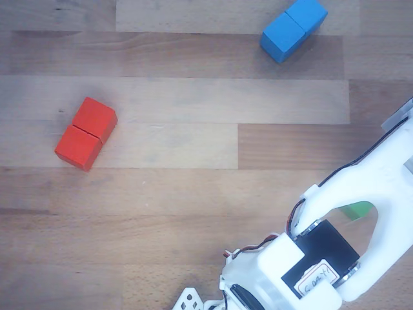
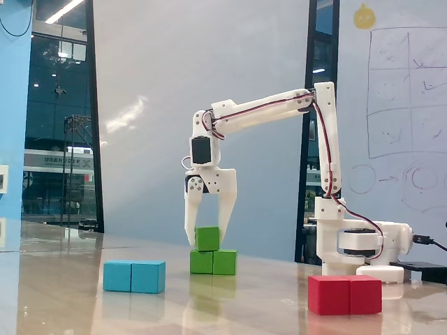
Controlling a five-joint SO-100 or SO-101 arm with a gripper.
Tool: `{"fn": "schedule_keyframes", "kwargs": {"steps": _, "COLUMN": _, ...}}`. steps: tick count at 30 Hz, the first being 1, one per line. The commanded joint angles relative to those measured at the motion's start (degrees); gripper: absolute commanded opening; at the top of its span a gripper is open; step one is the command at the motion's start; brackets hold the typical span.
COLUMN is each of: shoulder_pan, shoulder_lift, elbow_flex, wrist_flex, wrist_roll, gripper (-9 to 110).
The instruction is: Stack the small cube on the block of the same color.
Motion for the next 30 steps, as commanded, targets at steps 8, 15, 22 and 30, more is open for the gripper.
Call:
{"fn": "schedule_keyframes", "kwargs": {"steps": 8, "shoulder_pan": 0.53, "shoulder_lift": 0.7, "elbow_flex": -0.7, "wrist_flex": 1.76, "wrist_roll": -1.49, "gripper": 25}}
{"fn": "schedule_keyframes", "kwargs": {"steps": 15, "shoulder_pan": -3.08, "shoulder_lift": 1.58, "elbow_flex": -1.14, "wrist_flex": 1.85, "wrist_roll": -1.41, "gripper": 25}}
{"fn": "schedule_keyframes", "kwargs": {"steps": 22, "shoulder_pan": -12.48, "shoulder_lift": 1.67, "elbow_flex": -1.32, "wrist_flex": 1.85, "wrist_roll": -0.79, "gripper": 26}}
{"fn": "schedule_keyframes", "kwargs": {"steps": 30, "shoulder_pan": -25.66, "shoulder_lift": 1.76, "elbow_flex": -0.88, "wrist_flex": 1.76, "wrist_roll": -0.62, "gripper": 26}}
